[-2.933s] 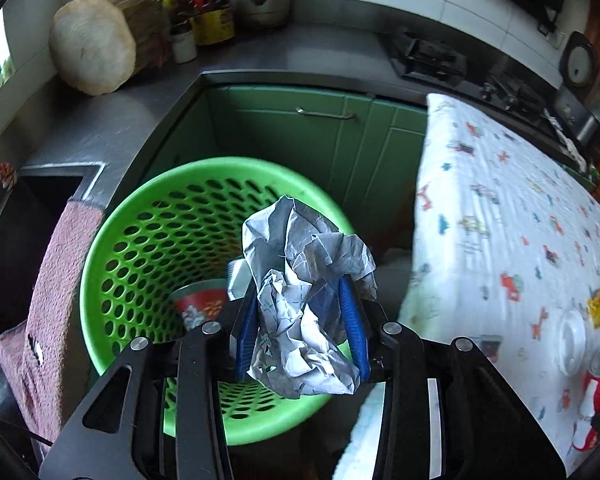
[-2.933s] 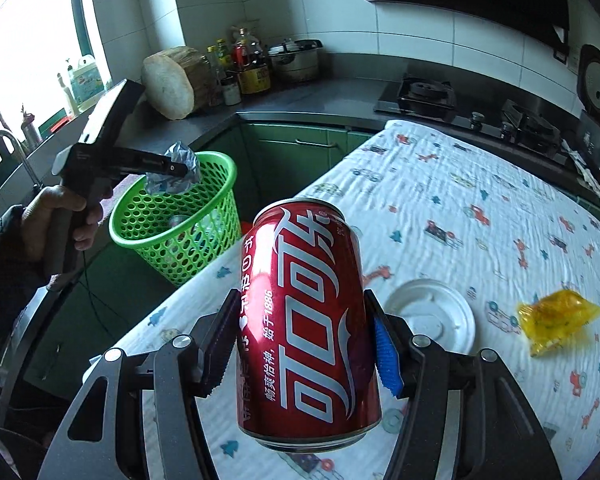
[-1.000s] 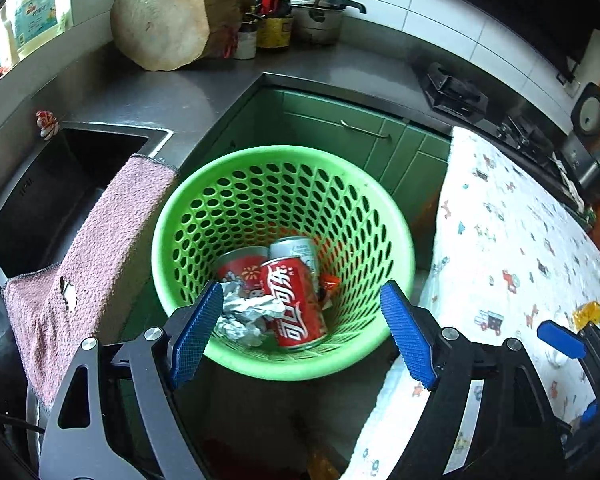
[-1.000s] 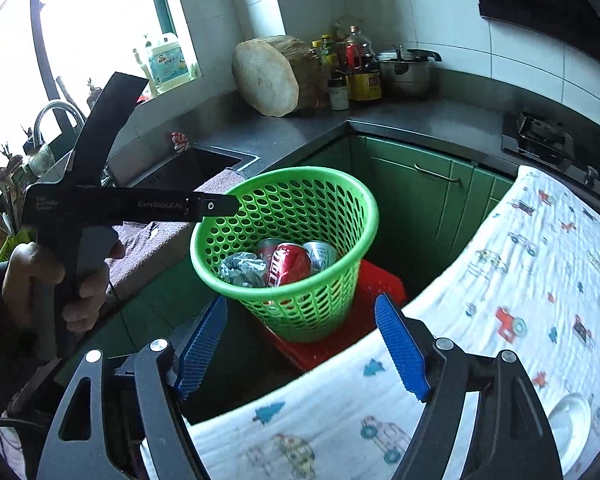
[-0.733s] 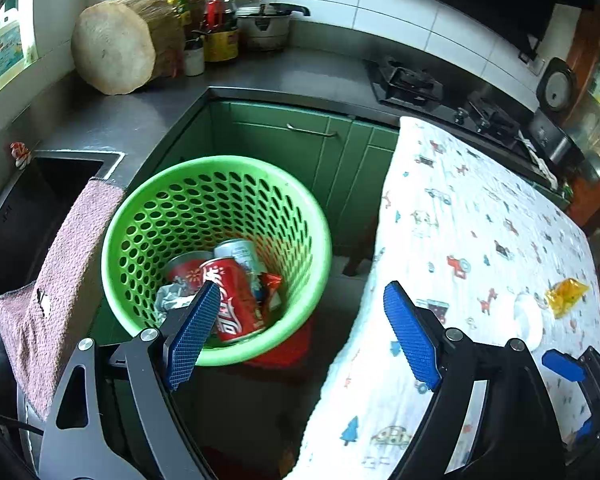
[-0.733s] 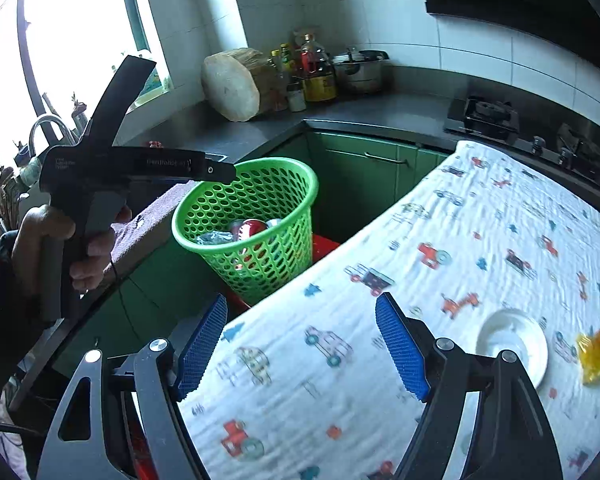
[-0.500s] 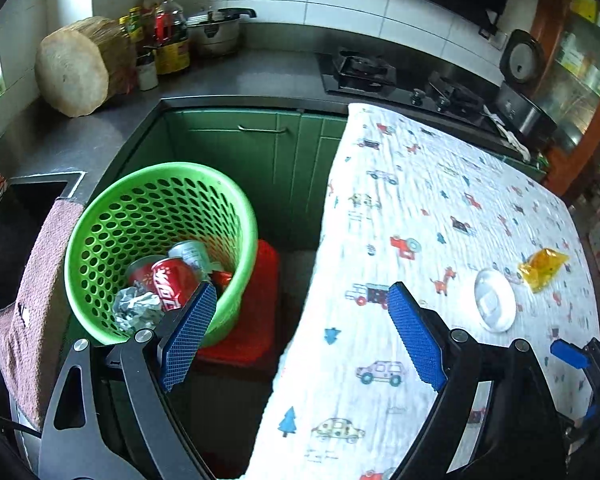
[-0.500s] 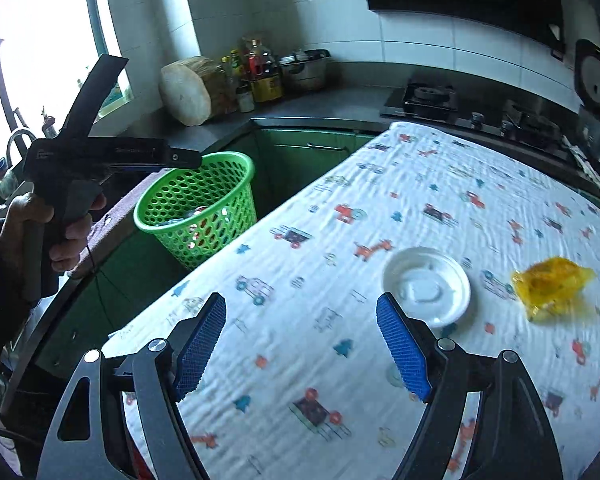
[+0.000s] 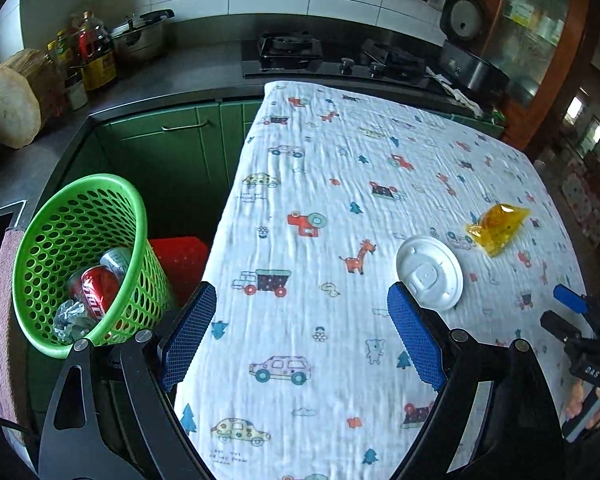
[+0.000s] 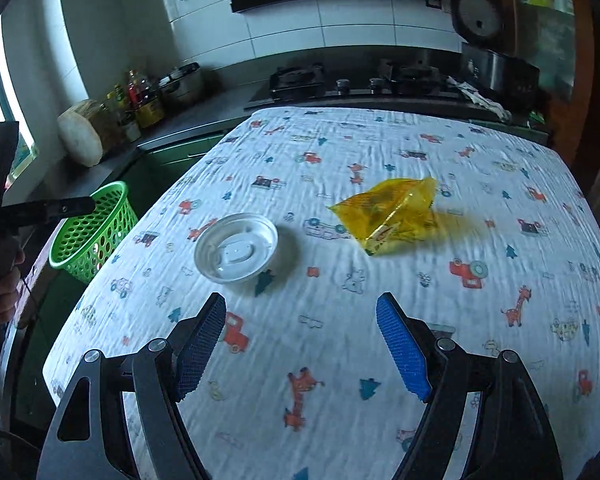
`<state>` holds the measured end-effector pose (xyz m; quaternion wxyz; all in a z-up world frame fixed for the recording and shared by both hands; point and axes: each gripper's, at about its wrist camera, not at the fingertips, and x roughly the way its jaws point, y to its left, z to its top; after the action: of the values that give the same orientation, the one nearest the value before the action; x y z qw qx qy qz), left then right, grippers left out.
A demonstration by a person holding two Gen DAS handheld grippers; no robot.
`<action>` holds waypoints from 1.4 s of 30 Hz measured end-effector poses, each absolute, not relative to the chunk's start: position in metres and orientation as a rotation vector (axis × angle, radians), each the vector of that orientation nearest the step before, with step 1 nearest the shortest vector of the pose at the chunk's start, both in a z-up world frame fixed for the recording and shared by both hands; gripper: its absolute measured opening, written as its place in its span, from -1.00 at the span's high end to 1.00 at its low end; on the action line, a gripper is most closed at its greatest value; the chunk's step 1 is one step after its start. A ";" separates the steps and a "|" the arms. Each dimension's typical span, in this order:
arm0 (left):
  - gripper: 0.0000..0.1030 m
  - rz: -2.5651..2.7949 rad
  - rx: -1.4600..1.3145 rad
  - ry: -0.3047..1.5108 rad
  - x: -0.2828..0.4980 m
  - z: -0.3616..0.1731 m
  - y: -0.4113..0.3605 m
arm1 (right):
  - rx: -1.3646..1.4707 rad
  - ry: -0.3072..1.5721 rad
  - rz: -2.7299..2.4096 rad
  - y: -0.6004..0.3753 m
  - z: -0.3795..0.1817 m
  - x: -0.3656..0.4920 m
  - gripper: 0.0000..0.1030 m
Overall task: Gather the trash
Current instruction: 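Move both grippers back over the table toward the white lid, then grasp the yellow wrapper with the right gripper while the left gripper grasps the white lid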
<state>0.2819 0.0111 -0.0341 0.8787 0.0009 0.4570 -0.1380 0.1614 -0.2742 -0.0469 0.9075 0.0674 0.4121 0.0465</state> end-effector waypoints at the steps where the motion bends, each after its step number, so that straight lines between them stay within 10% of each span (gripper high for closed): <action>1: -0.68 -0.292 0.004 0.956 0.283 -0.035 0.009 | 0.153 0.848 0.085 -0.281 -0.048 0.163 -0.46; 28: -0.68 -0.329 0.012 1.057 0.326 -0.079 -0.024 | 0.459 0.804 -0.142 -0.346 -0.104 0.266 -0.05; 42: -0.52 -0.429 -0.005 1.081 0.333 -0.091 -0.056 | 0.339 0.832 -0.057 -0.340 -0.099 0.277 0.82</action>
<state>0.3332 -0.0563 -0.0911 0.8357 -0.0023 0.5105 -0.2025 0.2768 -0.3402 -0.0992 0.9004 0.1638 0.4022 -0.0276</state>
